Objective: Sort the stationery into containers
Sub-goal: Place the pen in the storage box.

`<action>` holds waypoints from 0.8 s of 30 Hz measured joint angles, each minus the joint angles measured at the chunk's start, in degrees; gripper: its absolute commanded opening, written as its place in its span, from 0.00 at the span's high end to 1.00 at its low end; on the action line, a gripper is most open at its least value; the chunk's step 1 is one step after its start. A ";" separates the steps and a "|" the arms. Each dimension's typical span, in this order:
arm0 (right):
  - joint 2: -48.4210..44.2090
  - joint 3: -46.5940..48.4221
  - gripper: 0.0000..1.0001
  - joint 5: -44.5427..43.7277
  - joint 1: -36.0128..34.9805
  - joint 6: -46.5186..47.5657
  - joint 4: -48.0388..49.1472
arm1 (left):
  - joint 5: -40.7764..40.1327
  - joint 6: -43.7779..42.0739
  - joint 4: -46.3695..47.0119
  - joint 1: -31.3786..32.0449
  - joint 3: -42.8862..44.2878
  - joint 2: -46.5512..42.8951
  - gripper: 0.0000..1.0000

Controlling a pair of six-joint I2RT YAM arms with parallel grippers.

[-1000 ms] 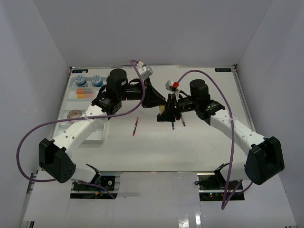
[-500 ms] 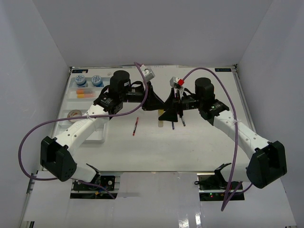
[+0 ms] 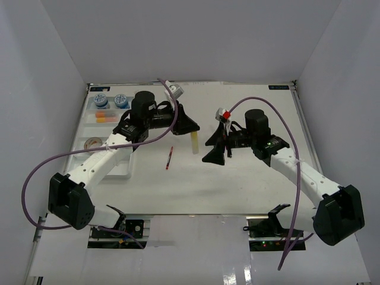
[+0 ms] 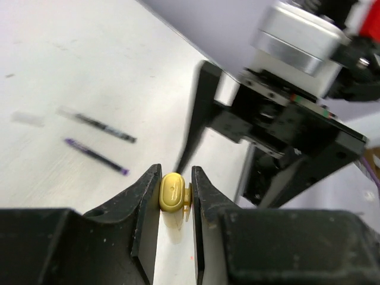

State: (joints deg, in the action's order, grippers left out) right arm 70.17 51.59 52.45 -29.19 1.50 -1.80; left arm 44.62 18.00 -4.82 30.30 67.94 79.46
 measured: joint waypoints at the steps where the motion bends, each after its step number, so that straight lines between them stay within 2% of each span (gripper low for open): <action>1: -0.81 -1.03 0.04 -0.76 0.09 0.26 -0.57 | -1.18 0.57 0.55 -1.29 -1.11 -0.66 1.00; 6: -4.33 -2.75 0.02 -4.17 0.31 0.63 -3.19 | -8.11 4.37 3.08 -9.90 -7.39 -4.15 1.00; 11: -8.66 -3.52 0.09 -7.43 0.31 0.70 -3.89 | -14.67 9.97 6.05 -24.17 -14.67 -8.13 1.00; 15: -11.41 -5.27 0.10 -8.90 0.31 0.52 -4.15 | -20.94 12.63 7.37 -34.21 -15.63 -8.37 1.00; 19: -12.66 -6.43 0.10 -10.10 0.31 0.37 -4.11 | -23.21 16.15 12.81 -40.74 -15.67 -5.75 1.00; 24: -13.49 -8.41 0.10 -10.32 0.31 -0.04 -3.69 | -22.23 22.56 21.31 -48.06 -15.72 3.48 1.00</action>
State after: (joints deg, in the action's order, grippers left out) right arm 56.69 43.18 42.13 -28.88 1.45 -5.50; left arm 22.39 40.56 16.49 -17.76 52.23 82.94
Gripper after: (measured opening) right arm 0.904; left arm 0.328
